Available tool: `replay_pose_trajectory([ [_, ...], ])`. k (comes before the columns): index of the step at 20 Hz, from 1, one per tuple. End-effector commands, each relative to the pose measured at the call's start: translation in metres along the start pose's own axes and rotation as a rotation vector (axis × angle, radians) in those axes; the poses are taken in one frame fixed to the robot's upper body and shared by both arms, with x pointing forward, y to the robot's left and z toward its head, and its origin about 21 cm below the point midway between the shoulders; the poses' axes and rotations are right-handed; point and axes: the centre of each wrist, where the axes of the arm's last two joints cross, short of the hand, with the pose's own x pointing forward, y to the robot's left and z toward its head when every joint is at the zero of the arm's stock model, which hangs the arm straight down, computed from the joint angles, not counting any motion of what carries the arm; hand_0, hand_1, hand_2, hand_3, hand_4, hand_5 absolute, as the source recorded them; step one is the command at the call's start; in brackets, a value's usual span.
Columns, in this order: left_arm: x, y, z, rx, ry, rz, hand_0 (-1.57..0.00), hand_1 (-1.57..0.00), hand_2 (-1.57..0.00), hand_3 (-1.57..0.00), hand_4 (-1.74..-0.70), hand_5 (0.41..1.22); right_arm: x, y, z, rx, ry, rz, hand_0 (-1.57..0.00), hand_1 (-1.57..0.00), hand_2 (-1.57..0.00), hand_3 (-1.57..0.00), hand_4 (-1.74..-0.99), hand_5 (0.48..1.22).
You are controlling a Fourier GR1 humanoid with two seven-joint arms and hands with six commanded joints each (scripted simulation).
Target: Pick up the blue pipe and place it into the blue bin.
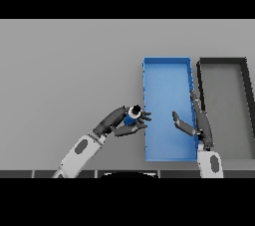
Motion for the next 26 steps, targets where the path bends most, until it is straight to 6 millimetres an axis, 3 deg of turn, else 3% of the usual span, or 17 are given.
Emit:
replay_pose_trajectory([
  [1,0.002,0.004,-0.002,0.006,-0.005,-0.001,-1.57,-1.57,-1.57,-1.57,-1.47,1.220,0.001,0.002,-0.001,0.003,0.006,0.003,0.00,0.00,0.00,0.00,-1.188,0.643],
  [4,-0.002,0.005,0.001,-0.004,-0.015,0.008,-1.57,-1.57,-1.57,-1.57,-1.47,1.220,0.006,-0.001,0.002,-0.001,-0.046,-0.012,0.00,0.00,-0.02,0.00,-1.187,0.642],
  [6,-0.002,0.002,0.001,-0.008,-0.025,0.011,-1.57,-1.57,-1.57,-1.57,-1.47,1.221,0.013,-0.007,0.000,0.075,-0.122,-0.169,0.00,-0.01,-0.07,0.00,-1.198,0.641],
  [10,0.003,0.002,-0.001,-0.012,-0.024,0.013,-1.57,-1.57,-1.57,-1.57,-1.47,1.221,0.057,-0.026,-0.018,0.326,-0.176,-0.289,0.00,-0.02,-0.12,0.00,-1.224,0.600],
  [15,0.004,0.003,0.003,-0.017,-0.024,-0.002,-1.57,-1.57,-1.57,-1.57,-1.47,1.221,0.116,-0.029,-0.045,0.575,-0.252,-0.236,0.00,-0.01,-0.10,0.00,-1.261,0.560],
  [21,0.002,0.001,-0.003,-0.020,-0.006,-0.008,-1.57,-1.57,-1.57,-1.57,-1.47,1.221,0.157,0.000,-0.060,0.773,-0.335,-0.139,0.00,0.00,-0.04,0.00,-1.302,0.559],
  [26,-0.002,0.008,-0.004,-0.030,-0.019,0.001,-1.57,-1.57,-1.57,-1.57,-1.46,1.221,0.176,0.029,-0.076,0.895,-0.363,-0.120,0.00,0.00,-0.05,0.00,-1.253,0.554],
])
